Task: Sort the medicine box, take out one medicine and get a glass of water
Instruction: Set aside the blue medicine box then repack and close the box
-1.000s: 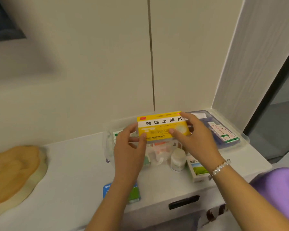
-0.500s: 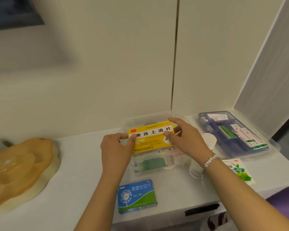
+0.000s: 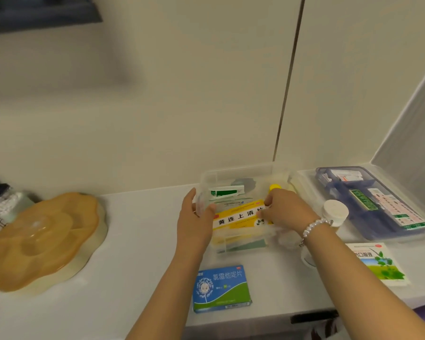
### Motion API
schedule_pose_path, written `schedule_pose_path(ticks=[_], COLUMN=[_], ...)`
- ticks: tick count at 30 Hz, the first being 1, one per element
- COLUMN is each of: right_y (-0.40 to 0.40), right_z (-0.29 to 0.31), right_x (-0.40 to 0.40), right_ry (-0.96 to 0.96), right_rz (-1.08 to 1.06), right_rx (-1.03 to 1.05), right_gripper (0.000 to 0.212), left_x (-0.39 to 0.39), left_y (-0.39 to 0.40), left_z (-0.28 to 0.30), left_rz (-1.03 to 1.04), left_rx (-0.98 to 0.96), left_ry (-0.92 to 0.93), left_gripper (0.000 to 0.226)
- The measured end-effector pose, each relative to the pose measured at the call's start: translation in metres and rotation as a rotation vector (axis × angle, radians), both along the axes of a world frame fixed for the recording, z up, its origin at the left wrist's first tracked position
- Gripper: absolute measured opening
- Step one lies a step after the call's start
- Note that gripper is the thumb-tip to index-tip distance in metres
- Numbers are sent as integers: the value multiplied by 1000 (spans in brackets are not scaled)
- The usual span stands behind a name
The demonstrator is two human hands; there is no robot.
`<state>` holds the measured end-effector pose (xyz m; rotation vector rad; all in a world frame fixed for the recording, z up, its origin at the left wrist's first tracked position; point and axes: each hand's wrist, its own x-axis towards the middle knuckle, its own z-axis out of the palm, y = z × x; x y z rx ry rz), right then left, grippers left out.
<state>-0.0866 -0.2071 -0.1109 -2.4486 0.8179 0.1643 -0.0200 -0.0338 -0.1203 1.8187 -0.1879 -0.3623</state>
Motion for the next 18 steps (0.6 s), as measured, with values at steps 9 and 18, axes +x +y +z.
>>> schedule_pose_path(ticks=[9,18], right_y=[-4,-2], right_z=[-2,8], right_x=[5,-28], right_ry=[176,-368], right_rz=[43,70], right_rx=[11,76], right_gripper=[37,28], left_x=[2,-13], left_y=[2,-9], left_z=[-2,4], left_rz=[-6,75], left_rx=[4,223], left_ry=[5,-216], left_gripper=[54,55])
